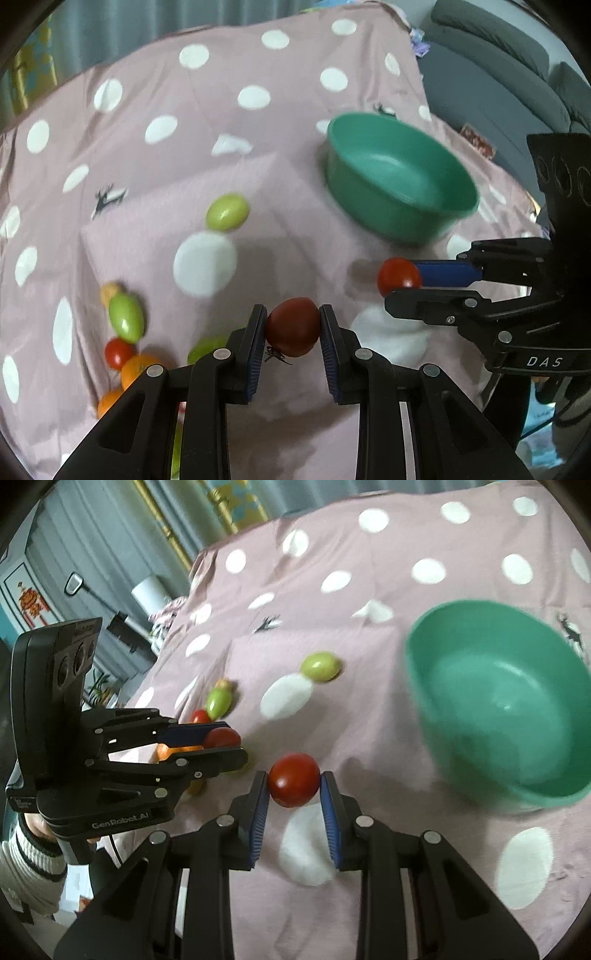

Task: Organize fruits
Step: 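Carry both cherry tomatoes to the green bowl and open both tools, then move both tools back over the fruit cluster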

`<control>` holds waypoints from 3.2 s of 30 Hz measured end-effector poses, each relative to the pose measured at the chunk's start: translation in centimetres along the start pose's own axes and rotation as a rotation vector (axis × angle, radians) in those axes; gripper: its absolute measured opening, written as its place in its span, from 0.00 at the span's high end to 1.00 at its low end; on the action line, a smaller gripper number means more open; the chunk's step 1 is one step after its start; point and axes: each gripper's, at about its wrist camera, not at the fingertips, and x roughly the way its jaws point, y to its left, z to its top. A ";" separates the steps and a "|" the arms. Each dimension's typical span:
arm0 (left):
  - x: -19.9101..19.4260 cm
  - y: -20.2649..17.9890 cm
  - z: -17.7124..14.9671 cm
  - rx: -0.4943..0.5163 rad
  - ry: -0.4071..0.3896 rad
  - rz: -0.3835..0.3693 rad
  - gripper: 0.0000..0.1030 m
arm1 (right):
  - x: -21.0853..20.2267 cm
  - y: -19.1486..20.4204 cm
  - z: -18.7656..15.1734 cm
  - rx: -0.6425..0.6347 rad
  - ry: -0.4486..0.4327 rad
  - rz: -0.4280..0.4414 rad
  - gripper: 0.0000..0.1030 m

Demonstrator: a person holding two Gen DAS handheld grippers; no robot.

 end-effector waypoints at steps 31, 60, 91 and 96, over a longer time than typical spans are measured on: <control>7.6 -9.7 10.2 0.188 -0.054 -0.052 0.72 | -3.9 -12.7 2.7 0.168 -0.119 -0.297 0.71; -3.8 -3.2 4.4 0.001 -0.168 0.075 0.31 | -9.6 -4.7 0.4 0.118 -0.218 -0.250 0.48; -7.2 10.4 -13.6 -0.417 0.003 0.102 0.31 | 5.0 7.7 -3.2 -0.047 0.156 0.094 0.47; -6.7 10.6 -13.6 -0.405 0.010 0.082 0.31 | 6.7 8.8 -2.9 -0.066 0.185 0.122 0.47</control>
